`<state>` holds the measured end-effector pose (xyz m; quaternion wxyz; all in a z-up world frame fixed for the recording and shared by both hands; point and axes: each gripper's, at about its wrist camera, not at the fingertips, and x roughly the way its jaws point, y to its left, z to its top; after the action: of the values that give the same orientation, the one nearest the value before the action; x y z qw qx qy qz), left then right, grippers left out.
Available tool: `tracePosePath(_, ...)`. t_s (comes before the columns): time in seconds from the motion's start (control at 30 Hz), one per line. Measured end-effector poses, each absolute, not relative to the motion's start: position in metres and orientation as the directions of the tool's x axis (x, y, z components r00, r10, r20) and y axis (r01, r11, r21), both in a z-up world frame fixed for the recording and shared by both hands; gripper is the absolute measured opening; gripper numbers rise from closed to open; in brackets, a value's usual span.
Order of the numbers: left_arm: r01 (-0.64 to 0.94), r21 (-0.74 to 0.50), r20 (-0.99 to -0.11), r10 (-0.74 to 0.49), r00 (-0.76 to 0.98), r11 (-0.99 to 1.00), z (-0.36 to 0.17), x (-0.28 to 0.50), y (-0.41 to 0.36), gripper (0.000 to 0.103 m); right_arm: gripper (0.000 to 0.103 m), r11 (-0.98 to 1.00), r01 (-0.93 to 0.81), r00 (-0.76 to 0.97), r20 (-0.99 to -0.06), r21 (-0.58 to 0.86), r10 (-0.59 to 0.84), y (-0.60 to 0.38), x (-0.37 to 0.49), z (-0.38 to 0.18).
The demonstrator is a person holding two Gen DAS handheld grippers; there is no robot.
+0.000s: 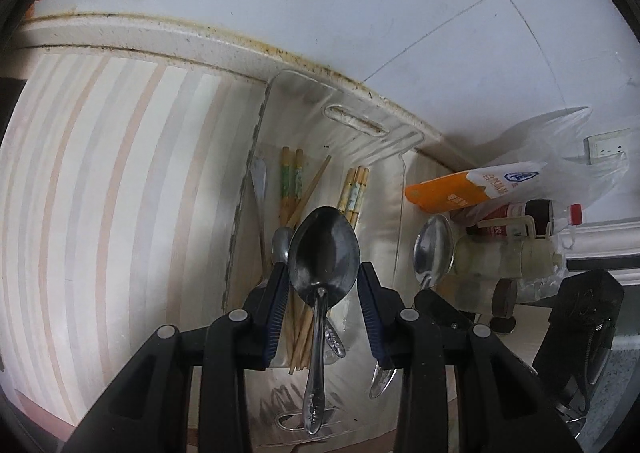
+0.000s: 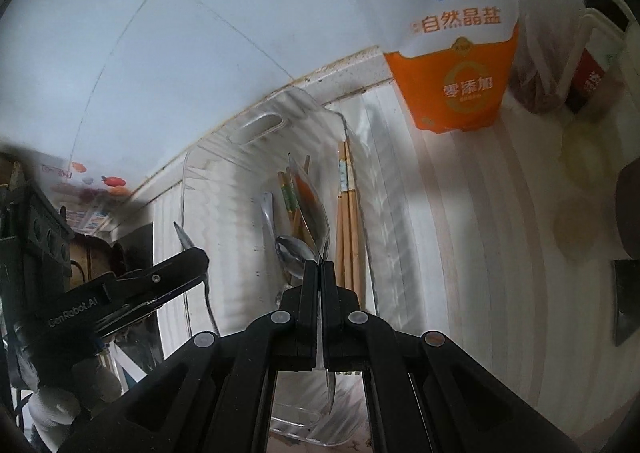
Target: Organize utensils
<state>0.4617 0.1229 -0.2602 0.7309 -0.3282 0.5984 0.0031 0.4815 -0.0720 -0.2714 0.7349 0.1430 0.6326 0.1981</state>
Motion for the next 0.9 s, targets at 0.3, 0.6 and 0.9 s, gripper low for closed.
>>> tracePosePath(0.3,-0.38,-0.291,-0.941,-0.192,0.278,0.878,-0.23,0.449,0.117,0.038,0.023,0.918,-0.153,0.101,-0.918,0.366,0.383,-0.068,0.48,-0.27)
tracePosePath(0.6,-0.355,-0.05,-0.926,0.09,0.366,0.933,-0.199,0.398,0.105,0.089,0.059,0.959,-0.256,0.272,-0.944,0.118,0.189,-0.074,0.43,-0.241)
tracePosePath(0.9,-0.316,0.009,-0.911,0.138,0.388,0.949,-0.199,0.353,0.098,0.103,0.102,0.969,-0.246,0.371,-0.924,-0.005,0.089,-0.083,0.375,-0.225)
